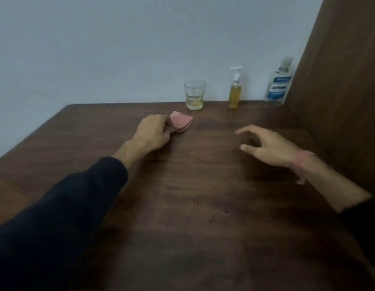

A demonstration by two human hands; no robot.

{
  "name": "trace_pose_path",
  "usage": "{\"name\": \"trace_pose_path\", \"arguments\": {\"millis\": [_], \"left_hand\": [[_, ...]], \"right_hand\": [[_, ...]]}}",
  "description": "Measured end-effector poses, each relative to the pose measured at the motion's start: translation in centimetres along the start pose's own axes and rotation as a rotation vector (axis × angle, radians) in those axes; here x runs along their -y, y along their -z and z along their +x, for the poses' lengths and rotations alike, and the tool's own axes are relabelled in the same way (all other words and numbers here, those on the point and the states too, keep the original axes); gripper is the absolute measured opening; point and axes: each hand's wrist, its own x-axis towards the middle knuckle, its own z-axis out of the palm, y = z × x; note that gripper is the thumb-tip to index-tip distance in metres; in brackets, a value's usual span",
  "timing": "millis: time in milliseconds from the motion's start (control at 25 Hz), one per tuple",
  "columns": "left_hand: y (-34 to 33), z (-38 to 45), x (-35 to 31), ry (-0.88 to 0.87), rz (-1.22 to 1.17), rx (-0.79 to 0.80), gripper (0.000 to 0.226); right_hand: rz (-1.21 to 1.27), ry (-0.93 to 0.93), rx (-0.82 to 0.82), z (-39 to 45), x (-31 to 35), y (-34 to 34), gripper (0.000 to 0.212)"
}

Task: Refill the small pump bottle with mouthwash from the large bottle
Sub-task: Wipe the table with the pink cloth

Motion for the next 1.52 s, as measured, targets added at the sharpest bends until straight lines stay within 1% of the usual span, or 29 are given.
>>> {"name": "trace_pose_path", "arguments": {"millis": [120, 160, 200, 240, 320, 360, 400, 440, 520, 560, 600, 640, 720, 840, 920, 960, 1040, 1080, 1160, 1200, 1240, 1280, 1320, 1360, 1400, 1480, 1520], "left_hand": [[-0.5, -4.7, -3.7, -0.259, -0.218, 0.116, 0.011], [-0.4, -5.8, -5.0, -0.335, -0.305, 0.175, 0.009], [-0.4, -6.8, -6.2, -0.389, -0.401, 0.248, 0.010], [-0.4, -7.8, -7.3, -0.413, -0.501, 0.323, 0.012], [-0.5, -9.3, -8.6, -0.398, -0.696, 0.461, 0.024], [-0.6, -9.8, -8.7, -0.375, -0.794, 0.505, 0.033], [-0.8, -10.2, -8.4, -0.343, -0.892, 0.516, 0.042], [-0.9, -10.4, -7.7, -0.299, -0.985, 0.489, 0.047], [-1.1, -10.3, -5.7, -0.186, -1.188, 0.400, 0.047], [-1.1, -10.1, -4.7, -0.126, -1.285, 0.363, 0.045], [-1.2, -10.0, -3.9, -0.073, -1.362, 0.328, 0.045], [-1.3, -9.8, -3.3, -0.033, -1.416, 0.293, 0.046], [-1.5, -9.5, -3.0, -0.004, -1.454, 0.265, 0.051], [-1.7, -9.2, -3.5, 0.011, -1.425, 0.277, 0.059], [-1.9, -9.1, -3.3, 0.023, -1.416, 0.257, 0.060], [-1.9, -9.2, -3.3, 0.030, -1.430, 0.252, 0.060], [-1.9, -9.2, -3.3, 0.038, -1.453, 0.256, 0.060], [-1.8, -9.1, -3.3, 0.035, -1.454, 0.263, 0.060], [-1.8, -9.2, -3.4, 0.033, -1.450, 0.265, 0.061], [-1.7, -9.2, -3.4, 0.031, -1.445, 0.262, 0.061], [-1.7, -9.2, -3.4, 0.033, -1.440, 0.262, 0.061], [-1.6, -9.2, -3.5, 0.036, -1.438, 0.259, 0.061], [-1.5, -9.2, -3.6, 0.042, -1.436, 0.255, 0.061], [-1.5, -9.2, -3.6, 0.051, -1.440, 0.251, 0.061], [-1.4, -9.1, -3.6, 0.059, -1.445, 0.249, 0.060], [-1.5, -9.1, -3.4, 0.062, -1.446, 0.247, 0.060], [-1.6, -9.1, -3.4, 0.058, -1.445, 0.249, 0.059]], "right_hand": [[-0.108, 0.179, 0.140, -1.6, 3.4, -2.0, 0.064], [-0.149, 0.225, 0.173, -2.0, 4.0, -2.6, 0.068], [-0.198, 0.251, 0.183, -2.7, 4.3, -3.1, 0.067], [-0.221, 0.263, 0.167, -3.4, 4.1, -3.1, 0.059], [-0.171, 0.224, 0.119, -5.5, 2.8, -2.3, 0.030], [-0.146, 0.189, 0.086, -6.8, 1.7, -1.8, 0.028], [-0.126, 0.134, 0.051, -8.4, 0.3, -1.3, 0.031], [-0.103, 0.053, 0.030, -10.0, -1.2, -0.9, 0.038], [-0.071, -0.116, 0.002, -13.0, -3.1, -0.8, 0.050], [-0.079, -0.175, 0.002, -14.1, -3.3, -1.3, 0.052], [-0.112, -0.197, -0.009, -14.7, -2.9, -2.4, 0.053], [-0.166, -0.189, -0.028, -15.0, -1.7, -3.6, 0.055], [-0.246, -0.112, -0.060, -14.9, 2.6, -6.7, 0.061], [-0.313, 0.113, 0.003, -15.6, 9.7, -12.1, 0.069], [-0.330, 0.228, 0.029, -17.0, 11.9, -14.4, 0.071], [-0.322, 0.231, 0.018, -17.7, 11.6, -14.2, 0.073], [-0.329, 0.140, -0.029, -18.3, 8.3, -11.9, 0.074], [-0.348, 0.027, -0.050, -18.4, 5.9, -10.3, 0.072], [-0.329, -0.281, -0.085, -18.4, 1.8, -6.5, 0.068], [-0.287, -0.402, -0.107, -17.8, 1.1, -5.3, 0.067], [-0.278, -0.475, -0.119, -17.1, 1.6, -5.1, 0.066], [-0.289, -0.489, -0.136, -16.1, 3.1, -5.9, 0.067], [-0.321, -0.444, -0.143, -15.3, 5.2, -7.7, 0.068], [-0.335, -0.339, -0.115, -14.9, 8.0, -9.9, 0.070], [-0.342, -0.187, -0.077, -15.1, 11.2, -12.6, 0.073], [-0.322, 0.089, 0.051, -17.3, 16.0, -17.2, 0.078], [-0.332, 0.173, 0.046, -18.6, 16.8, -18.6, 0.076]]}}
